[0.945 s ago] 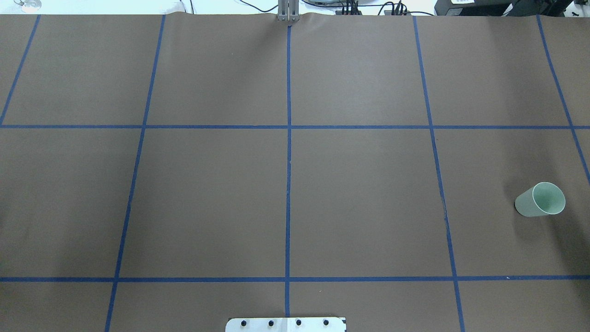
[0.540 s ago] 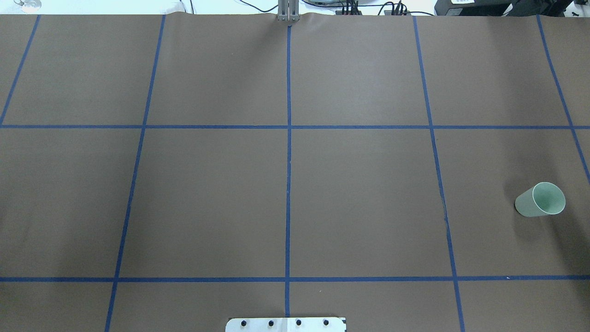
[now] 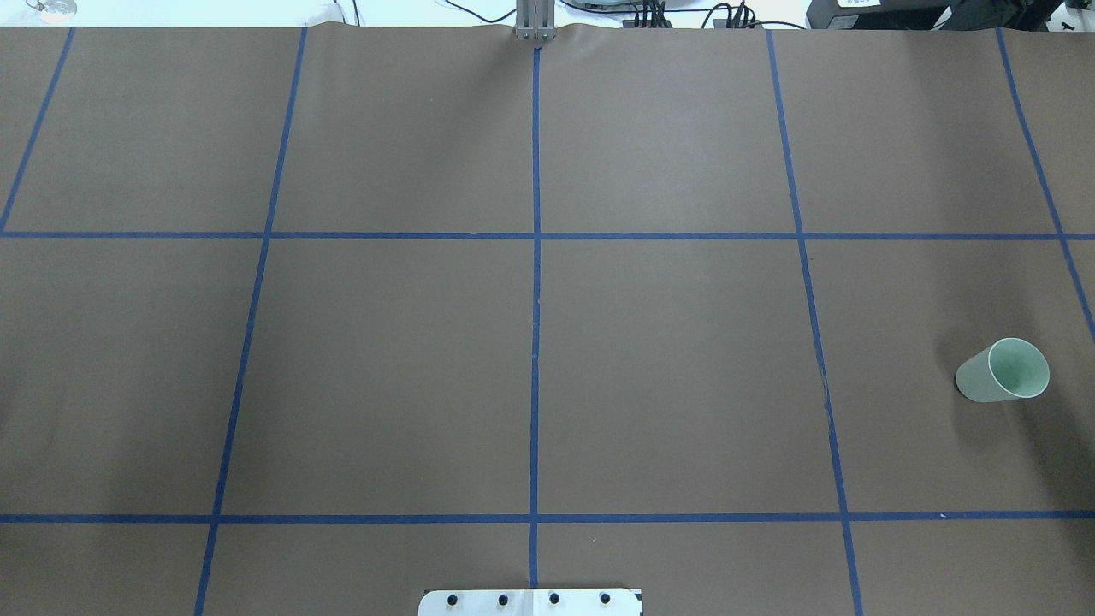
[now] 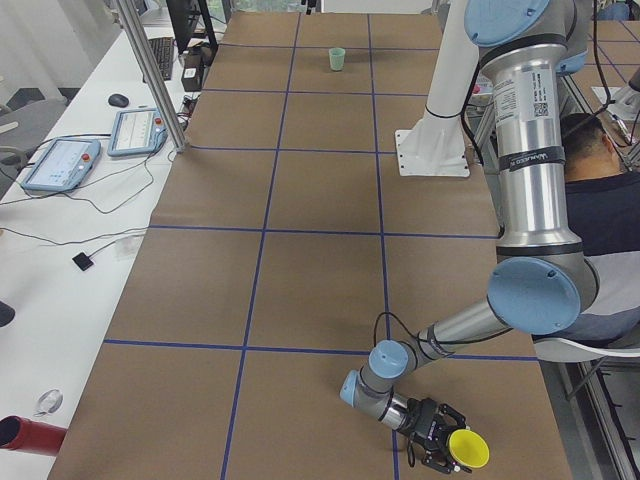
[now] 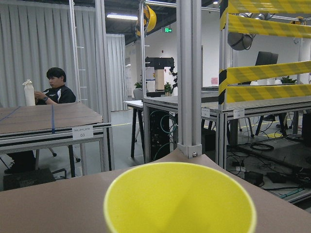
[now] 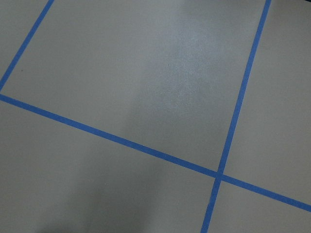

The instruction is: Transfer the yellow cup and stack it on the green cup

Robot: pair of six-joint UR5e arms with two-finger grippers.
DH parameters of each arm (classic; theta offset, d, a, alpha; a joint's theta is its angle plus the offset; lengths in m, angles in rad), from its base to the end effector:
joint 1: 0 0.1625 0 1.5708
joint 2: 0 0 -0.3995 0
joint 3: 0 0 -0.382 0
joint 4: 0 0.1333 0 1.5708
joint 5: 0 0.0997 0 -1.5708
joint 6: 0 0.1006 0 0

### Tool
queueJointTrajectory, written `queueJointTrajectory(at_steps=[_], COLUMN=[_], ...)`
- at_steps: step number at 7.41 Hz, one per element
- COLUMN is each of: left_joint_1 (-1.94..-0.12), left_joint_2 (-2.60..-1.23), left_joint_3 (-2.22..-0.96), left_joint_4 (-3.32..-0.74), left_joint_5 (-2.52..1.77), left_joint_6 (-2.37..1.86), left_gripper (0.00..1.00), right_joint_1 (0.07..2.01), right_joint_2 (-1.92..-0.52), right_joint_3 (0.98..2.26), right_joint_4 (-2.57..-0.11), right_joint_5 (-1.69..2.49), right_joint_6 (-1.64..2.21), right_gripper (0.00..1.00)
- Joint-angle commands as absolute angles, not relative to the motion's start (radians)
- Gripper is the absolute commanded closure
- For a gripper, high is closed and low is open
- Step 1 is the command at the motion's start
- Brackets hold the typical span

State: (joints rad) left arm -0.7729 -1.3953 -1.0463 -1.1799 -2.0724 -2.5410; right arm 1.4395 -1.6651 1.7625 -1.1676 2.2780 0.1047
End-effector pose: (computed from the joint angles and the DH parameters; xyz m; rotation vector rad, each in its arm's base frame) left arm 0.0769 -0.1936 0.9311 -0.4025 -1.2973 -1.7845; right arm 0.0062 -0.4716 0.5423 0.3947 -0.7441 -0.2020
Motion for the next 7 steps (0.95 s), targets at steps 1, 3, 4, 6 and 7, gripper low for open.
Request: queueJointTrajectory(at_steps=[1,3,4,6,7], left_joint_1=[-0.773,-0.773,-0.773,-0.775,-0.778], left_joint_2=[-1.39,-1.34,-1.295,-1.249,-1.241], left_joint_3=[-1.06,-1.128,-1.181,-1.251,-1.259], left_joint_4=[-1.178,-1.178,-1.183,-1.201,-1.247], left_joint_5=[-1.978,-1.929,-1.874,-1.76,-1.694], left_joint_6=[-2.505,-2.494,-2.494,-2.485,-2.477], left_gripper=[0.83,0.85,0.87,0.88,0.88], right_joint_1=[1.437,1.431,1.427,1.425,1.421], right_joint_2=[-1.66,-1.654,-1.652,-1.652,-1.652], right_joint_3=[1.763,1.761,1.761,1.763,1.763], right_joint_4=[-1.169,-1.169,-1.17,-1.169,-1.169], right_joint_5=[2.278,2.275,2.273,2.273,2.272], right_joint_6=[0.109,0.109,0.109,0.115,0.114], right_gripper=[0.0,0.0,0.0,0.0,0.0])
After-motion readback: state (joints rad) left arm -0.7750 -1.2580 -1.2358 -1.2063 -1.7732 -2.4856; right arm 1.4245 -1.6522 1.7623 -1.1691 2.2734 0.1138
